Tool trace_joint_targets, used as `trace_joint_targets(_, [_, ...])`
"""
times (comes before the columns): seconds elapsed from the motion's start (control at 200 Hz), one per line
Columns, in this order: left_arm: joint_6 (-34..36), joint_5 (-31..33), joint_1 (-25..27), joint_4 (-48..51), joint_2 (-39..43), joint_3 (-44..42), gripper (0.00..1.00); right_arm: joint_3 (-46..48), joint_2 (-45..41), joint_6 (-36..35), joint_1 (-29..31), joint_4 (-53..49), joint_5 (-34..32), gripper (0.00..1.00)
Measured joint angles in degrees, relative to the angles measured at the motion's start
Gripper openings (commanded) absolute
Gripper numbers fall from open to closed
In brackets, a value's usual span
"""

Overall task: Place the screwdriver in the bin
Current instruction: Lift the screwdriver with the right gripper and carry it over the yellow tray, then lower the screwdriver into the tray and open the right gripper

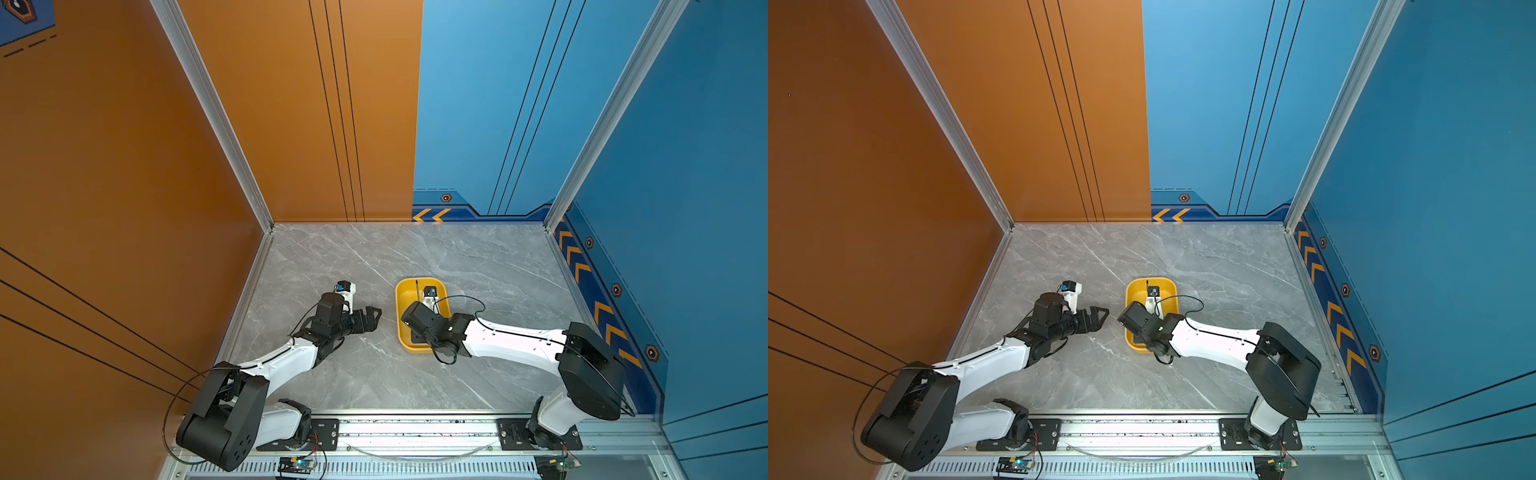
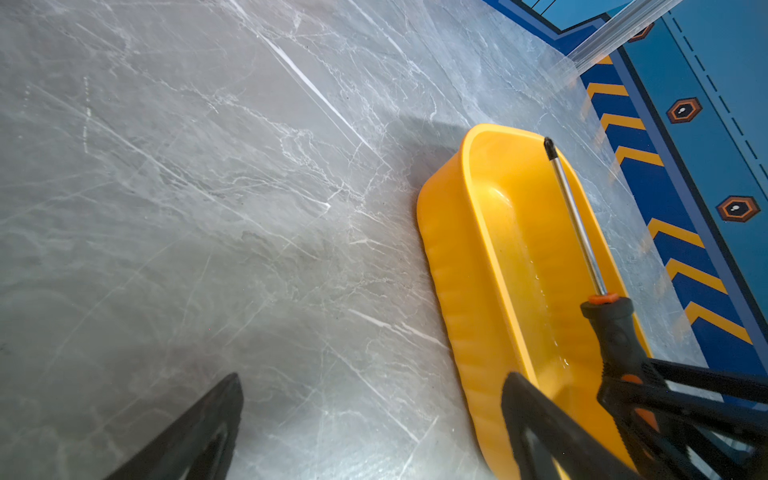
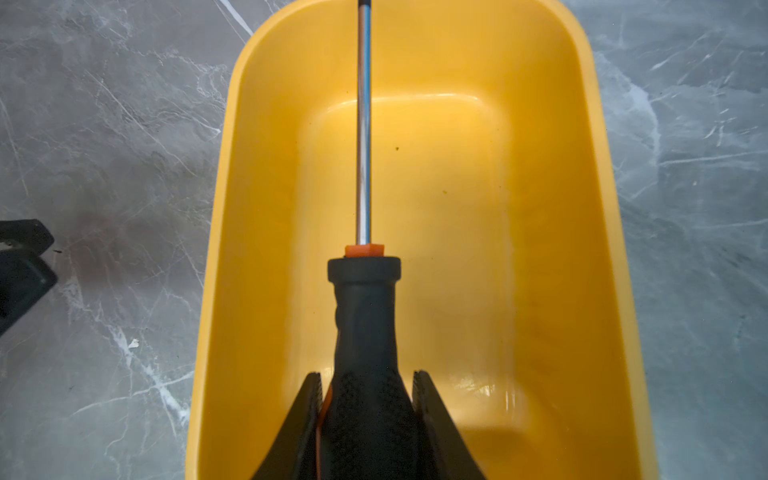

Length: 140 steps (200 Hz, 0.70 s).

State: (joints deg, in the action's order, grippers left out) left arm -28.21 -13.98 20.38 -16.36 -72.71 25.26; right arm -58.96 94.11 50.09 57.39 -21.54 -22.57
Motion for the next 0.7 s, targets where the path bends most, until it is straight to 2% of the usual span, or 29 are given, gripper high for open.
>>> trace_joint_targets(0.591, [0.02, 0.04, 0.13, 0.42, 0.28, -0.02, 0.98, -0.59, 6.64, 1.44, -1.16, -0.48, 1.99, 0.0])
trace_joint_targets(0.651, [0.02, 0.07, 0.17, 0.42, 0.28, -0.02, 0.98, -0.92, 7.13, 1.44, -1.33, -0.44, 2.36, 0.06])
trace_joint_targets(0.701, [0.02, 0.07, 0.22, 0.42, 0.28, -0.02, 0.98, -1.09, 7.54, 1.42, -1.49, -0.44, 2.82, 0.16])
